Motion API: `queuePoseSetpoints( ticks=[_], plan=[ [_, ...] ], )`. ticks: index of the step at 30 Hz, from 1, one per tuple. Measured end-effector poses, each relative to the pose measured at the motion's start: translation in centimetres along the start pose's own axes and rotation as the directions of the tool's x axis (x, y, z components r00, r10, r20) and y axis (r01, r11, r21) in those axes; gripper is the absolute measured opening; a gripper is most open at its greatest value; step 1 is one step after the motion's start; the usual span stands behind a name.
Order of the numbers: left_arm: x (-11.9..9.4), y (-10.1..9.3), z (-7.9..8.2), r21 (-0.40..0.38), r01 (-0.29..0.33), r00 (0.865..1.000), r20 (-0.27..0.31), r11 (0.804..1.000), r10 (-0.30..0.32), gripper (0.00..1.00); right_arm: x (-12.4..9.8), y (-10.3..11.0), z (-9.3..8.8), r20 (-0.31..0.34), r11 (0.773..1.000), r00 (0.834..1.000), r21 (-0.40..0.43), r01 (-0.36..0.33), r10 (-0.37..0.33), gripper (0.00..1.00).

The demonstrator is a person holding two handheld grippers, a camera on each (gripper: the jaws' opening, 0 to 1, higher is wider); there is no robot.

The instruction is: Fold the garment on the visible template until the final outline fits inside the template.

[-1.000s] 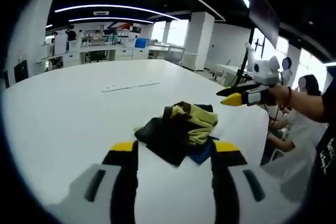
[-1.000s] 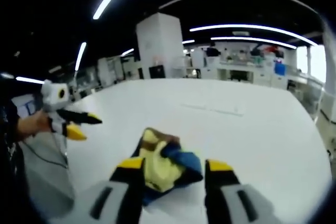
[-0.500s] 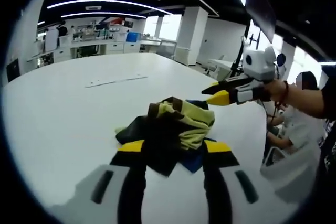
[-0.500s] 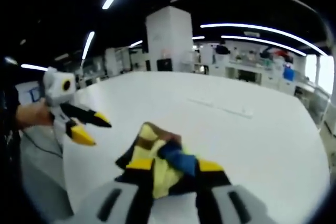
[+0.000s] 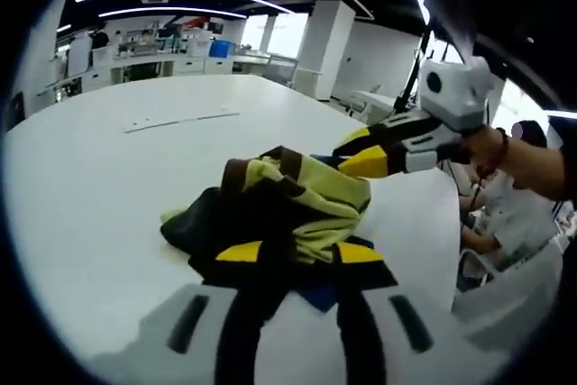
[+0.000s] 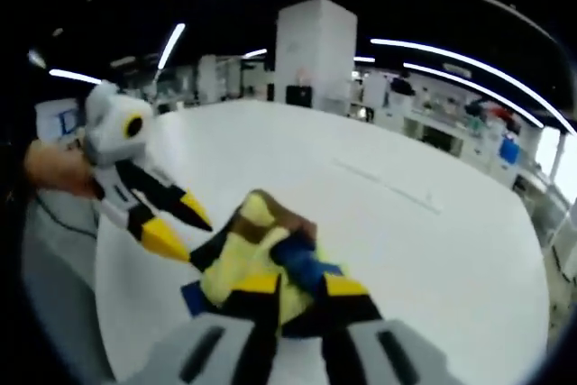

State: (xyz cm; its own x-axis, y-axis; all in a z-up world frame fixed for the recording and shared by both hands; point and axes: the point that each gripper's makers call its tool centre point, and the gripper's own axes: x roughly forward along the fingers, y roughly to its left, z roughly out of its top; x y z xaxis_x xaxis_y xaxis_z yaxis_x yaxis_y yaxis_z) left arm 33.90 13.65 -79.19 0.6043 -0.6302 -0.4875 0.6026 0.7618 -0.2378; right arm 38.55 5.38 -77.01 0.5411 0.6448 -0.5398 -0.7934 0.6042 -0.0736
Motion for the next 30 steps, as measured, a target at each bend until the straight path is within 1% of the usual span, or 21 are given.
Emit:
queuePoseSetpoints(
  ticks=[3,8,13,15,21,24,25,26,27,29,30],
  plan=[
    [0.4,0.0,-0.3,0.013,-0.003,1.0,-0.007,1.0,0.003,0.23,0.2,0.0,0.0,-0.004,1.0,1.0,-0.008,-0.008,0.008,0.09],
    [1.2,0.0,-0.5,0.003,0.003,1.0,-0.009,1.0,-0.003,0.18,0.5,0.0,0.0,-0.011,1.0,1.0,-0.014,-0.016,0.016,0.06],
    [1.9,0.4,-0.5,-0.035,0.01,1.0,-0.006,0.999,-0.01,0.15,0.9,-0.1,-0.3,-0.026,1.0,1.0,-0.019,-0.015,0.015,0.02],
    [1.8,0.3,-0.5,-0.042,0.015,1.0,-0.007,0.999,-0.015,0.15,0.9,-0.1,-0.3,-0.028,1.0,0.999,-0.016,-0.015,0.014,0.0],
    [1.2,0.5,-0.6,-0.043,0.039,0.999,-0.006,0.998,-0.039,0.14,0.9,-0.3,-0.5,-0.035,1.0,0.999,0.004,-0.011,0.011,0.0],
    [1.1,0.7,-0.5,-0.036,0.038,0.999,0.0,0.999,-0.038,0.08,1.0,-0.3,-0.5,-0.037,1.0,0.999,0.014,-0.009,0.01,0.0],
    [1.1,1.1,-0.6,-0.03,0.024,1.0,-0.001,0.999,-0.024,0.06,1.0,-0.3,-0.5,-0.038,1.0,0.999,0.017,-0.009,0.01,0.0],
    [1.1,1.3,-0.6,-0.019,0.018,1.0,0.0,1.0,-0.018,0.05,1.0,-0.3,-0.5,-0.037,1.0,0.999,0.02,-0.01,0.01,0.0],
    [1.2,1.4,-0.6,-0.021,0.019,1.0,0.004,1.0,-0.019,0.05,1.0,-0.3,-0.5,-0.036,1.0,0.999,0.027,-0.01,0.011,0.0],
    [1.4,1.1,-0.3,-0.048,0.041,0.999,0.023,0.998,-0.039,0.05,1.0,-0.3,-0.5,-0.035,0.999,0.999,0.035,-0.009,0.01,0.0],
    [1.5,1.0,-0.3,-0.058,0.046,0.999,0.021,0.997,-0.044,0.05,1.1,-0.3,-0.5,-0.036,0.999,0.999,0.04,-0.009,0.01,0.0]
  ],
)
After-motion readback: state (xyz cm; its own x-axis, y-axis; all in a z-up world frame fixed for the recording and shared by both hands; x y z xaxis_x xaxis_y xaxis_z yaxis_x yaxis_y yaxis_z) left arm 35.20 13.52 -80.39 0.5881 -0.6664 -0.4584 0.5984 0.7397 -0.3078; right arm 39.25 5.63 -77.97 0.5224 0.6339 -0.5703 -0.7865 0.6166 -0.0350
